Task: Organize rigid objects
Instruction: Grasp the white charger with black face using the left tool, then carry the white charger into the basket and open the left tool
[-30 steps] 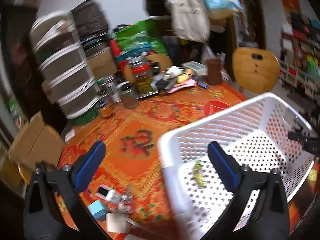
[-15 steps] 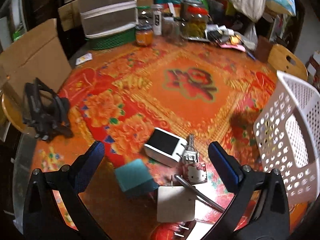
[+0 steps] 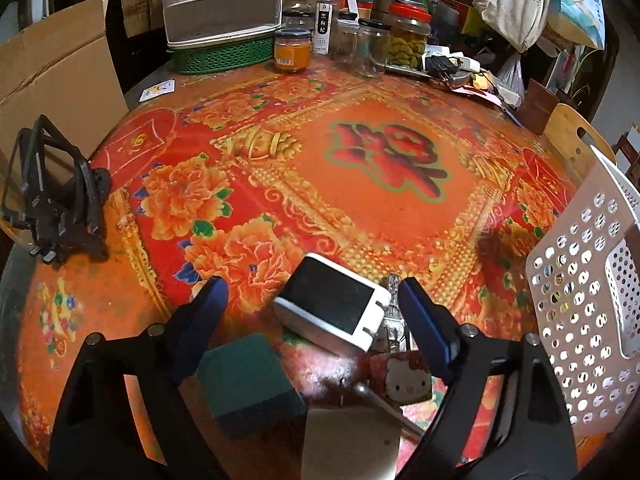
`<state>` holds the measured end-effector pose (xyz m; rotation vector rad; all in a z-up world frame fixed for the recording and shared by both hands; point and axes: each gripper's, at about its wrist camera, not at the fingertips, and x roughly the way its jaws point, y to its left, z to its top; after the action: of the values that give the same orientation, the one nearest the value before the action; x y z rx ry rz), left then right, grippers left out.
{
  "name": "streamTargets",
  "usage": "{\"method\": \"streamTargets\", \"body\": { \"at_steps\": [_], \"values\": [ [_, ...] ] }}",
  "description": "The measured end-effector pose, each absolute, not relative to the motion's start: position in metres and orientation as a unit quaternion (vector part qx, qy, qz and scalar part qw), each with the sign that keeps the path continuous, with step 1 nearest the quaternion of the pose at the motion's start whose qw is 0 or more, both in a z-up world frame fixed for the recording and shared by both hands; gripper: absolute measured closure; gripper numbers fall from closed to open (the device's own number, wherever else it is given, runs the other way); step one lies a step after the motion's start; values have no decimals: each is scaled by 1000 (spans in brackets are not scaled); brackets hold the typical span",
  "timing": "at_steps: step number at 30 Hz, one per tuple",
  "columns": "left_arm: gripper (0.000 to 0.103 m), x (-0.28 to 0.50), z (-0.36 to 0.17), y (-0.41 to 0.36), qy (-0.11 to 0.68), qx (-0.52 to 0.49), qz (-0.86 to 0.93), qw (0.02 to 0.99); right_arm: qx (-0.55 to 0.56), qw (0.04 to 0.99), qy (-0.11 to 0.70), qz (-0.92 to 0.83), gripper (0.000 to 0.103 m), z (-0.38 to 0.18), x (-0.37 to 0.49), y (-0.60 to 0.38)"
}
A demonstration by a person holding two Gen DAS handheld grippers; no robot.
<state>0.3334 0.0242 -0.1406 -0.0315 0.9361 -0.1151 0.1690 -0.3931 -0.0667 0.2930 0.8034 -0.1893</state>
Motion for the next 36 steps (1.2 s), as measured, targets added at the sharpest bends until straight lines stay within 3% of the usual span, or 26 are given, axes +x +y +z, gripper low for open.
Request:
{"method": "streamTargets", "body": {
  "at_steps": [2,3,4,11,36],
  "values": [
    [30,335,-142,22,451,-15,-57,891,141,906,389,-92,82,-67,169,-393],
    [45,335,-143,21,453,-14,-57,890,141,906,389,-92,82,-67,169,-393],
    [53,336,-143,20,455,-18,-62,888,141,906,389,-92,82,-67,169,-393],
    [53,327,-131,23,430,-13,-51,901,142,906,389,-91,82,-67,169,-393],
    [53,257,-4,-7,317,38,-34,947,141,906,390,-88,82,-65,170,-392]
  ]
}}
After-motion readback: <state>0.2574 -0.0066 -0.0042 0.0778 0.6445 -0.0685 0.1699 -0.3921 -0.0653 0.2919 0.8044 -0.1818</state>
